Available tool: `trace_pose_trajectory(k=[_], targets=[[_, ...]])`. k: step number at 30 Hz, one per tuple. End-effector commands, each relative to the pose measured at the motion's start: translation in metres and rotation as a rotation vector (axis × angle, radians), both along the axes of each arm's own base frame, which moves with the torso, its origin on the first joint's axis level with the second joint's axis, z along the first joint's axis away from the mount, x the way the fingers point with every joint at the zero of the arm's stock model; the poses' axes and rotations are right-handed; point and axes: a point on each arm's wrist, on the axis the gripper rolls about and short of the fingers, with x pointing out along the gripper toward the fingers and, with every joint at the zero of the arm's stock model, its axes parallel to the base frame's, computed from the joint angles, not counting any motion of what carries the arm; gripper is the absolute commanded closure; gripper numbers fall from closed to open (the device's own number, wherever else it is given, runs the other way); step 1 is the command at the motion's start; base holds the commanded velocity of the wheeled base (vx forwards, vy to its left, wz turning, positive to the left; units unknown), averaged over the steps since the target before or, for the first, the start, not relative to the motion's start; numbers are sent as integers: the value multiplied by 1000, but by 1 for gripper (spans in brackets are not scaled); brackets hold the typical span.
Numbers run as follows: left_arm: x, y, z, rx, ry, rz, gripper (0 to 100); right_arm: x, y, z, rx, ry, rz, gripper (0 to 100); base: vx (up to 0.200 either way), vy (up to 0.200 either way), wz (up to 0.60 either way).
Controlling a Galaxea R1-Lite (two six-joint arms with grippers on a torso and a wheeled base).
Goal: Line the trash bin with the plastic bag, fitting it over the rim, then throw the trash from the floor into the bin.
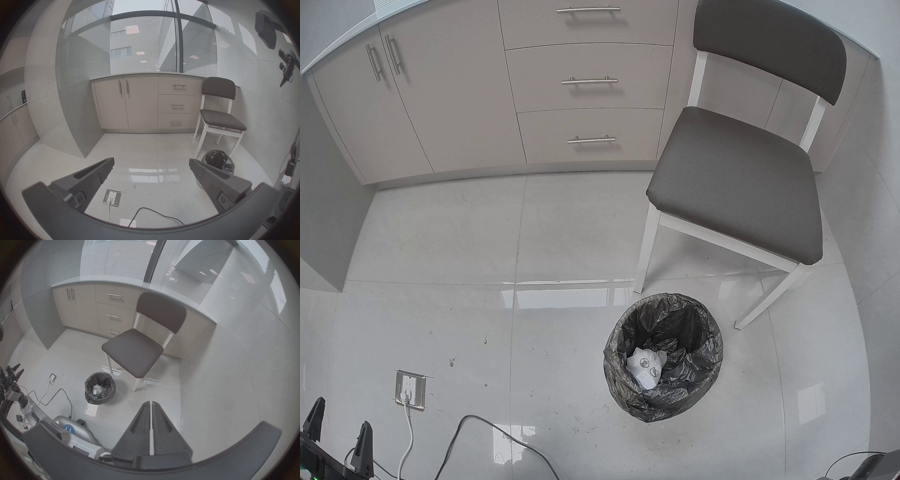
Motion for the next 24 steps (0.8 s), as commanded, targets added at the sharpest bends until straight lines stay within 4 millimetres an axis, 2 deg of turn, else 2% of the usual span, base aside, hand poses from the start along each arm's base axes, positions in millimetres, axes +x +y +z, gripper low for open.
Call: trace_pose_trajectory(k=[1, 6, 7, 8, 9, 10, 11, 13, 14, 16, 20, 22, 23, 24], targets=[[0, 0, -6, 1, 17, -9, 0, -132, -12, -43, 66, -227, -78, 100, 0, 0, 0], [0, 0, -6, 0, 17, -7, 0, -220, -3, -91, 105, -545, -119, 100, 0, 0, 0], [0, 0, -6, 0, 15, -7, 0, -230, -2, -97, 108, -594, -122, 100, 0, 0, 0], [0, 0, -6, 0, 17, -7, 0, -252, -1, -111, 120, -716, -117, 100, 0, 0, 0], [0, 0, -6, 0, 17, -7, 0, -266, -2, -120, 127, -800, -106, 100, 0, 0, 0], [0, 0, -6, 0, 15, -9, 0, -271, -2, -129, 131, -849, -96, 100, 0, 0, 0], [0, 0, -6, 0, 15, -9, 0, -271, -2, -129, 131, -849, -96, 100, 0, 0, 0], [0, 0, -6, 0, 15, -6, 0, -256, -2, -150, 134, -868, -89, 100, 0, 0, 0], [0, 0, -6, 0, 15, -6, 0, -254, -2, -153, 135, -868, -88, 100, 0, 0, 0], [0, 0, -6, 0, 15, -7, 0, -237, 3, -164, 146, -815, -94, 100, 0, 0, 0], [0, 0, -6, 0, 15, -6, 0, -207, 11, -177, 259, -736, -14, 100, 0, 0, 0], [0, 0, -6, 0, 15, -7, 0, -204, 11, -178, 266, -731, -5, 100, 0, 0, 0], [0, 0, -6, 0, 15, -7, 0, -165, 14, -185, 291, -684, 20, 100, 0, 0, 0], [0, 0, -6, 0, 15, -7, 0, -148, 14, -187, 304, -673, 13, 100, 0, 0, 0]])
